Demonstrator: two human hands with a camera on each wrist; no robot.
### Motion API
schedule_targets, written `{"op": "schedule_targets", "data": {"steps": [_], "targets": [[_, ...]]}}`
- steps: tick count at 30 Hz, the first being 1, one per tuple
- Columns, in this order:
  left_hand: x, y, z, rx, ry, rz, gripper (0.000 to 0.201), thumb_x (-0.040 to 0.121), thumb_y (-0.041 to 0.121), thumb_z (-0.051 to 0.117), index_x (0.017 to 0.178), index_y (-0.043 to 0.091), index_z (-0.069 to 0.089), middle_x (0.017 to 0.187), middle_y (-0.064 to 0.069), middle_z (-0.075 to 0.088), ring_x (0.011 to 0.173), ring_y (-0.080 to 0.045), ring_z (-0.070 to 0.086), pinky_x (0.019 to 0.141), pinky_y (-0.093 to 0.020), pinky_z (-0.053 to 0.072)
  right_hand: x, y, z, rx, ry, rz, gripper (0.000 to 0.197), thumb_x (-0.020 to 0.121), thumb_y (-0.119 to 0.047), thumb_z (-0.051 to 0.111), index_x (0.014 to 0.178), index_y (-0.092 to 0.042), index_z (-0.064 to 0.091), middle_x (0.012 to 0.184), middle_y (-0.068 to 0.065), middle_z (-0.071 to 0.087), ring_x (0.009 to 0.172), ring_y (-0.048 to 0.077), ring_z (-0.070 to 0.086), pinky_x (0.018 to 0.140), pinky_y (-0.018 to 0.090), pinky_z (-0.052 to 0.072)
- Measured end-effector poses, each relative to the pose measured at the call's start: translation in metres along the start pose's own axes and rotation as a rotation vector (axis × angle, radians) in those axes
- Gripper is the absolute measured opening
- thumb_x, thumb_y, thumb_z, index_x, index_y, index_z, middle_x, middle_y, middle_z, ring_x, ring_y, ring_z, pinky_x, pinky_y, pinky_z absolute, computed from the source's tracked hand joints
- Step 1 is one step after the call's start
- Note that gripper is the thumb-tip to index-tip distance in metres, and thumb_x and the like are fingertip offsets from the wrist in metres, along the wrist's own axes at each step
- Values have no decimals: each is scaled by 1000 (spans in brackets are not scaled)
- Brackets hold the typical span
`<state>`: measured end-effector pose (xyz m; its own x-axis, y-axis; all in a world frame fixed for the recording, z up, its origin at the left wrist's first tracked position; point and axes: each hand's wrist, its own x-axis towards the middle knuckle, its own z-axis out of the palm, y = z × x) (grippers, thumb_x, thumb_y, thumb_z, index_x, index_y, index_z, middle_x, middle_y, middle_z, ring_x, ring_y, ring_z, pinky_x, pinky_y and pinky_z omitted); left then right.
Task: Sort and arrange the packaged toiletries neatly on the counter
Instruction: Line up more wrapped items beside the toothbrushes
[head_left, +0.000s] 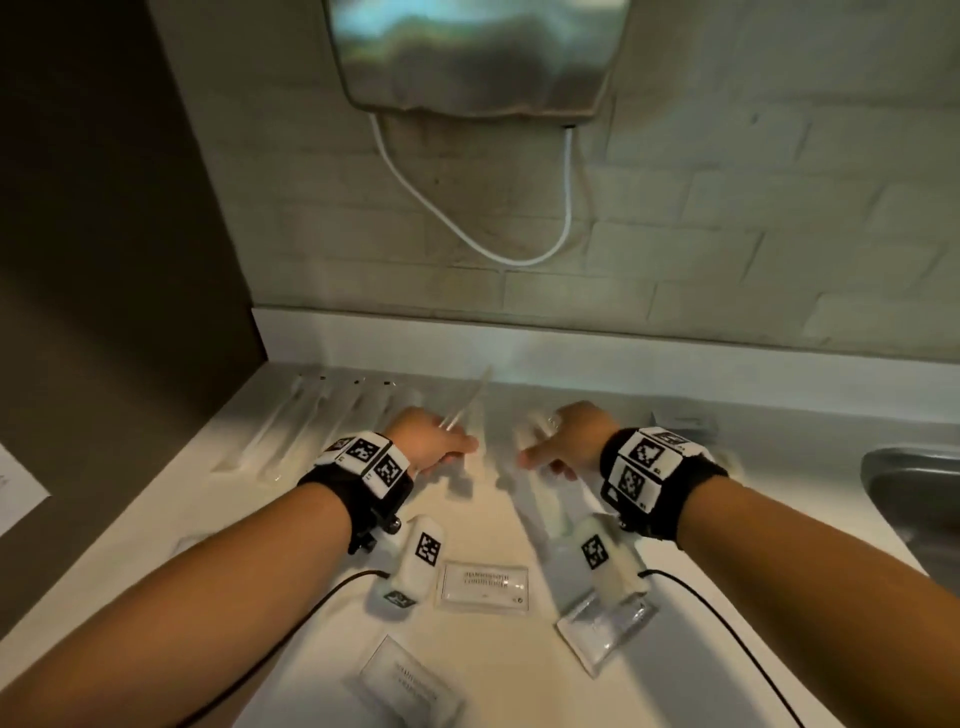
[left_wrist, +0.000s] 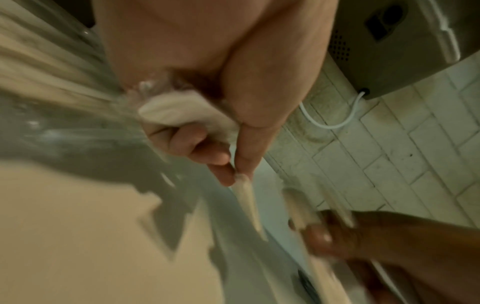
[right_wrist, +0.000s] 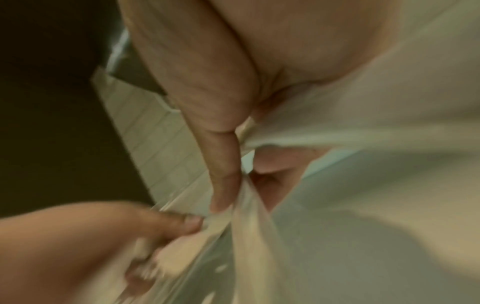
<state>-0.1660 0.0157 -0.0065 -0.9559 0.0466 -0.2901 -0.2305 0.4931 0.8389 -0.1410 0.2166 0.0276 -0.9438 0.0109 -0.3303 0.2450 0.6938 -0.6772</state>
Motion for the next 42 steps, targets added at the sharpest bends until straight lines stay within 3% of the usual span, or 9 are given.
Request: {"op": "schedule_targets", "data": {"steps": [4,7,12,22,27,30,33,36,42], "targets": [[27,21,-1,172,48,3,23,73,27,83,62,15,67,66,0,67,61,-17,62,61,-22,48,47,-14,-19,129,44,92,21,74,-18,81,83,-9,65,46,-2,64,38,6,59,41,13,45],[40,27,-2,267,68,-33,29,70,31,83,83,6,74,85,-7,74,76,-23,69,68,-27,52,74,-17,-14,266,13,189,15,72,-4,80,74,-1,66,50,5,68,43,10,65,47,20,55],[56,14,-1,435,48,-103,33,76,31,80,92,3,72,85,-5,71,76,-20,65,69,-25,51,103,-12,16,308,-46,216,21,72,-2,77,91,3,72,74,13,75,76,29,74,82,47,58],[65,-4,-2,665,83,-103,39,68,43,81,80,11,61,90,-6,71,74,-22,61,63,-25,45,115,-10,46,-78,21,126,52,72,-38,79,116,-15,66,110,7,71,100,27,68,86,34,54],[62,-3,-5,484,59,-66,54,74,57,74,88,6,63,97,-11,69,78,-24,60,59,-25,37,109,-11,40,77,83,221,73,53,-43,69,118,-10,62,105,11,72,85,31,71,78,42,58],[56,3,-2,240,58,-75,74,80,61,66,110,-7,64,105,-25,70,91,-36,67,71,-26,40,104,-3,28,68,119,223,58,77,-33,62,123,1,54,107,12,67,87,28,64,70,29,50],[47,14,8,-71,-4,-151,43,89,47,57,71,7,56,59,-12,52,51,-25,52,60,-31,41,94,9,12,-77,80,183,34,85,-21,61,115,-4,62,108,11,67,98,30,65,69,27,44],[38,22,19,-317,-36,-228,31,92,23,44,62,13,41,51,-3,32,36,-17,34,43,-24,29,90,21,2,-214,69,199,46,80,-22,74,121,-3,63,122,13,65,113,29,62,90,29,50],[33,22,43,-337,-110,-107,16,94,4,47,81,5,57,74,-13,48,68,-25,49,67,-34,43,78,32,3,-47,271,109,55,78,-26,74,125,-11,50,128,10,56,117,28,55,93,30,46]]}}
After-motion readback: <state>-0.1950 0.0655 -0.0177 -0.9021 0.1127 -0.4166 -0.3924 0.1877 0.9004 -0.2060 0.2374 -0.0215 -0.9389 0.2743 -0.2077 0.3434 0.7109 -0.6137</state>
